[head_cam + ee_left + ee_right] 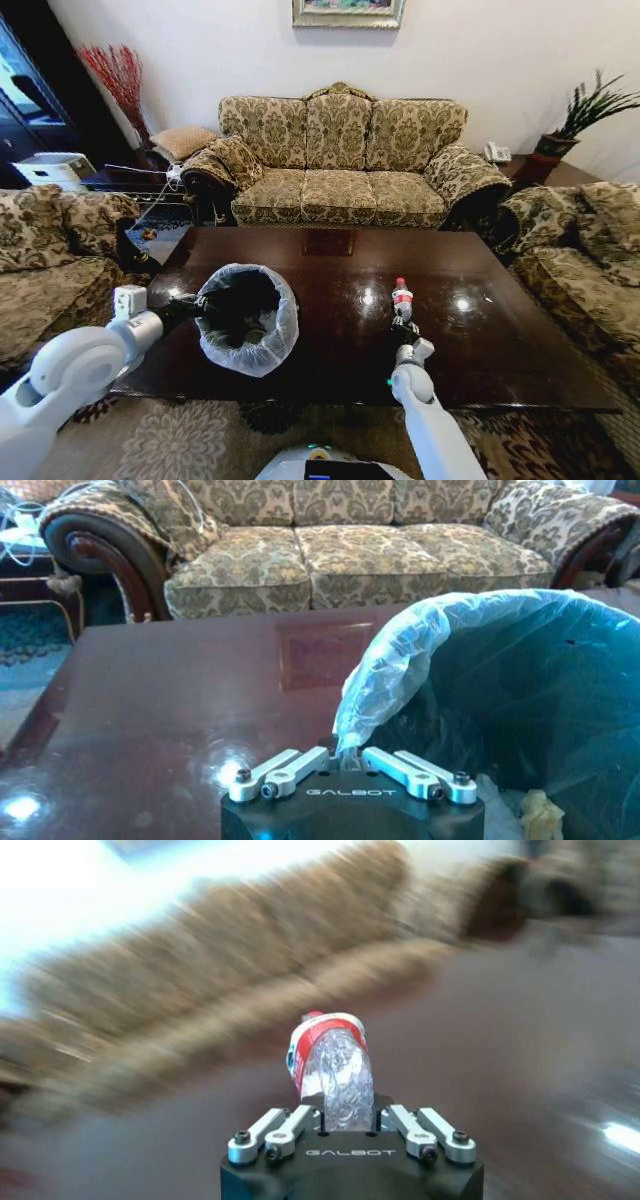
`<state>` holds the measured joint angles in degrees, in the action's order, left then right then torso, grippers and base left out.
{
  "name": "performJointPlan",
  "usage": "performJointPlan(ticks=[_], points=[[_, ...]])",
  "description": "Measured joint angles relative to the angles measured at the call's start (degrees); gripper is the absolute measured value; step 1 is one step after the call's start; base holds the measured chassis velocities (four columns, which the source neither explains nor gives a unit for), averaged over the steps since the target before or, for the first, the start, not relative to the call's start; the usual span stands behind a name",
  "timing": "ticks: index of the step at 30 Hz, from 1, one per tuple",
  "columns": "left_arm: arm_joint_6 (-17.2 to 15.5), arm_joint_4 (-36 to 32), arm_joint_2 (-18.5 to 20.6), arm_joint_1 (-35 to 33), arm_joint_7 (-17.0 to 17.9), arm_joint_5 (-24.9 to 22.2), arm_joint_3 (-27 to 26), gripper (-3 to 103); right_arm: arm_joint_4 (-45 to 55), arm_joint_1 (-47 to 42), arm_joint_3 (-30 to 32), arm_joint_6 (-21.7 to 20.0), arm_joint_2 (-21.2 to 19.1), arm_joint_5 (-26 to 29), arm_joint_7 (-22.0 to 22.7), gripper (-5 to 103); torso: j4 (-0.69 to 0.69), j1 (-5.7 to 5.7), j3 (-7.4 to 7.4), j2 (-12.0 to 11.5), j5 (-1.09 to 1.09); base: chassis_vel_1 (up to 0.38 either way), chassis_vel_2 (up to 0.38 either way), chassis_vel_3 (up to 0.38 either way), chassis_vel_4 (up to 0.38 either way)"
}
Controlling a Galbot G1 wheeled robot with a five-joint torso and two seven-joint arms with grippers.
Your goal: Move to the front of the table and place the trash on the table into the trash bin.
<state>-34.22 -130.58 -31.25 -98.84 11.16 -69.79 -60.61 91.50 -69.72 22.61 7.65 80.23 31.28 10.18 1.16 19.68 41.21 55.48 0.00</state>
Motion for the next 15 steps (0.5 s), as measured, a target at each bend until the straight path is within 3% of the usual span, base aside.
performJointPlan(ticks=[3,4,6,7,10,11,15], points=[[0.0,1.44,1.15,0.62,0.11,-0.4,-0.04,0,6.78,-0.63,-2.32,1.93,-0.51,0.98,-8.1,21,-0.01,0.0,0.0,0.0,-0.01,0.0,0.0,0.0,0.0],[0.0,1.44,1.15,0.62,0.11,-0.4,-0.04,0,6.78,-0.63,-2.32,1.93,-0.51,0.98,-8.1,21,-0.01,0.0,0.0,0.0,-0.01,0.0,0.0,0.0,0.0],[0.0,3.54,2.21,1.25,0.18,-0.81,-0.03,0,14.84,-0.38,-5.4,1.38,-0.96,2.27,-14.85,21,0.0,0.0,0.0,0.0,-0.04,0.0,0.0,0.0,0.0],[0.0,3.54,2.21,1.25,0.18,-0.81,-0.03,0,14.84,-0.38,-5.4,1.38,-0.96,2.27,-14.85,21,0.0,0.0,0.0,0.0,-0.04,0.0,0.0,0.0,0.0],[1.1,7.44,3.57,2.39,1.31,-0.53,0.62,0,25.52,-0.58,-10.86,-4.12,-3.74,5.33,-21.13,21,0.01,0.0,0.0,0.0,-0.03,0.0,0.0,0.0,0.0],[1.1,7.44,3.57,2.39,1.31,-0.53,0.62,0,25.52,-0.58,-10.86,-4.12,-3.74,5.33,-21.13,21,0.01,0.0,0.0,0.0,-0.03,0.0,0.0,0.0,0.0],[4.0,13.38,5.06,5.68,2.97,5.65,2.37,0,37.59,-2.39,-17.94,-14.58,-11.18,11.14,-20.79,21,0.01,0.0,0.0,0.0,0.0,0.0,0.0,0.0,0.0]])
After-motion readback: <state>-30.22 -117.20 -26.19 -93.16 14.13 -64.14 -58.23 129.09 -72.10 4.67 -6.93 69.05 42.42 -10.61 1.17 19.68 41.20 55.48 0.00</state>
